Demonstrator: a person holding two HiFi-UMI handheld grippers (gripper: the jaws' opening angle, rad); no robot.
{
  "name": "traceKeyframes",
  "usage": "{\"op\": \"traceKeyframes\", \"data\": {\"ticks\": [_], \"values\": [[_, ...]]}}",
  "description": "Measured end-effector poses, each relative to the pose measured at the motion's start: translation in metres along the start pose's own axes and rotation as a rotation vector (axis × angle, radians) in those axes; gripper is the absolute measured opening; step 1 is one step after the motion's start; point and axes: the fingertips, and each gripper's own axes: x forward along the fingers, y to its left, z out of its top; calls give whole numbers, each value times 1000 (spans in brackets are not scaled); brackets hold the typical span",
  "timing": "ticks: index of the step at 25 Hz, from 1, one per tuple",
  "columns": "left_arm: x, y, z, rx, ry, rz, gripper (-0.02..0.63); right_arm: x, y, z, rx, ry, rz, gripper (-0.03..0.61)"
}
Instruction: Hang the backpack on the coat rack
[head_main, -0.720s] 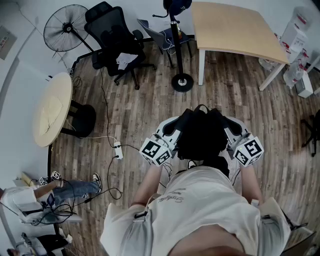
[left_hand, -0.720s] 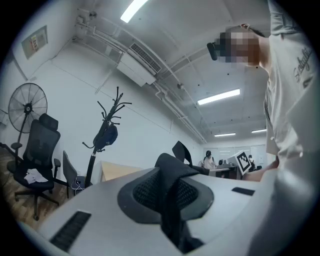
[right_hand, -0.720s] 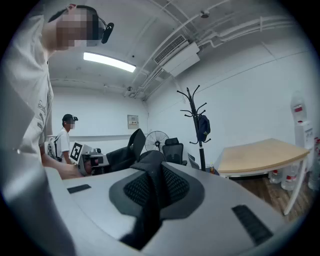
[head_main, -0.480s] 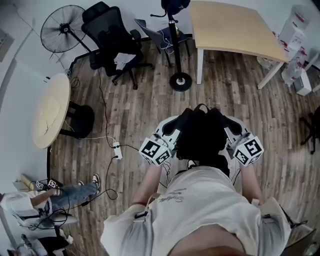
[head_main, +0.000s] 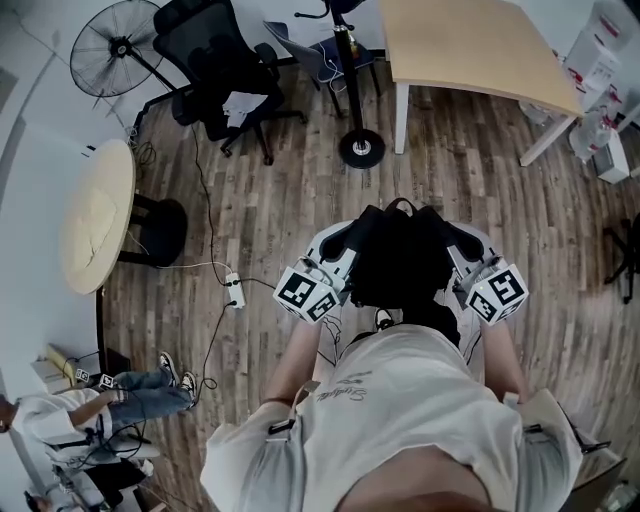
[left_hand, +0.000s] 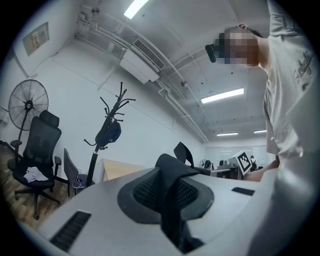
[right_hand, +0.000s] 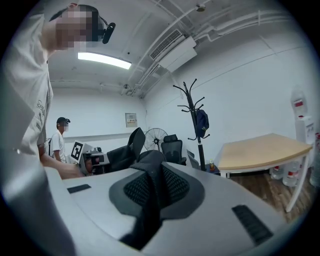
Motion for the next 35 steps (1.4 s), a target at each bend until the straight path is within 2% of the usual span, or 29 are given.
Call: {"op": "traceKeyframes", "data": {"ticks": [7,12,18,26,32,35], "values": [[44,34,-8,-36,42,9,41,34,-49,-2,2,21,31,26],[88,59,-7,-6,62,22,41,61,-96,2,-10,19,50,26],[139,91,0,-30,40,62,41,94,-149,22,-10,-2,88,26],[215,119,8,26,22,93,41,129,-228,40,-5,-26,139,26],[244,146,15,-7,11,140,41,158,-257,55,8,-40,172,26],[259,161,17,29,21,153,41,174,-272,59,10,-44,181,26]]}}
